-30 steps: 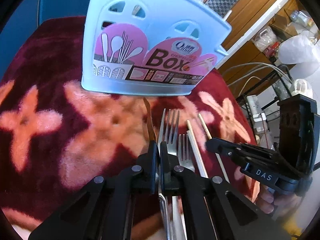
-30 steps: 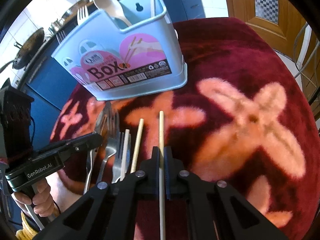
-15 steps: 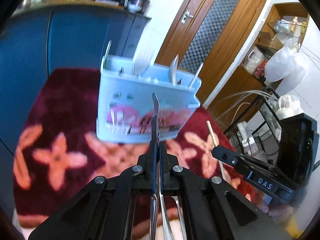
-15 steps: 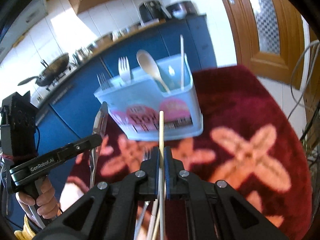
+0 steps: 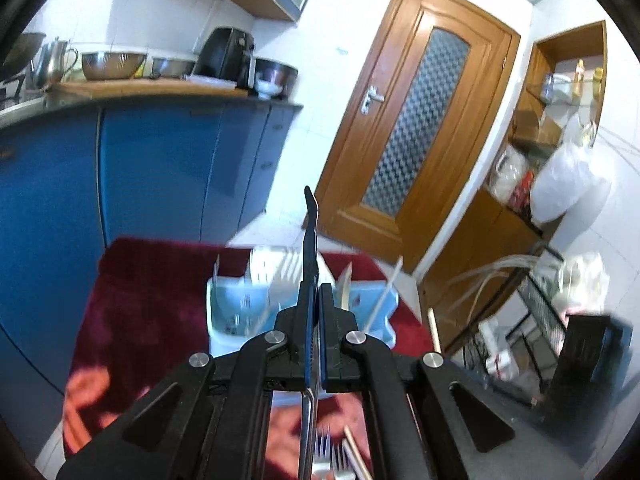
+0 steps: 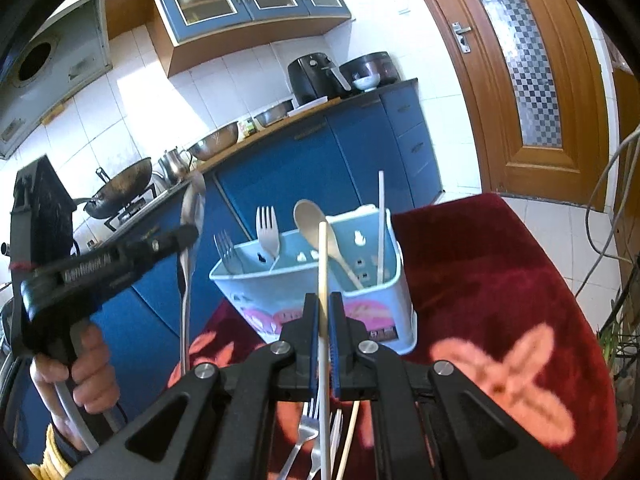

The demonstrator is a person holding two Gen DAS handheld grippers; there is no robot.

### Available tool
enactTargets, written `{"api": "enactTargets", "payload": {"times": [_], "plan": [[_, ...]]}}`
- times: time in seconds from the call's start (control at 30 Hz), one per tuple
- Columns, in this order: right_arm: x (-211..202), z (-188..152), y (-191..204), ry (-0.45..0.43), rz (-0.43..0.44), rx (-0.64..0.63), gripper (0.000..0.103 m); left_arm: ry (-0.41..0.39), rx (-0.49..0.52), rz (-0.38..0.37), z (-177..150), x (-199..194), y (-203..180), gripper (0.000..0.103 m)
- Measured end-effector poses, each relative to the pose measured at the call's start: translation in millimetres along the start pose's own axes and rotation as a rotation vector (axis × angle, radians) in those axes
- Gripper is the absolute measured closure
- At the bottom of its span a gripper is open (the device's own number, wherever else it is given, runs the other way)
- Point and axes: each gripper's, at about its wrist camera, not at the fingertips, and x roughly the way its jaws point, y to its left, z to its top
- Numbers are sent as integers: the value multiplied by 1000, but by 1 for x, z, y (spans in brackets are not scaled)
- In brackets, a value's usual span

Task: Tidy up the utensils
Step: 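Lift the knife and chopstick and carry them over the blue holder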

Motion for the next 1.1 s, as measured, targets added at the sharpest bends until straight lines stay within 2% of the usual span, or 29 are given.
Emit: {"api": "enactTargets", "payload": {"times": [0.23,0.37,0.47,0.7,1.1], "plan": [[2,7,-2,-30,0,-21,97,-137,-6,35,46,4,4,103],[4,7,-5,-37,2,-21,97,-212,-23,56,63,9,12,103],[6,11,-9,-43,1,-15,97,-254,-15,101,68,17,16,103],[10,21,-11,-83,-9,-21,97,-310,-9,185,58,43,24,103],[25,61,-4,-230,-48,-74,97,-314,31,212,27,69,36,103]]}}
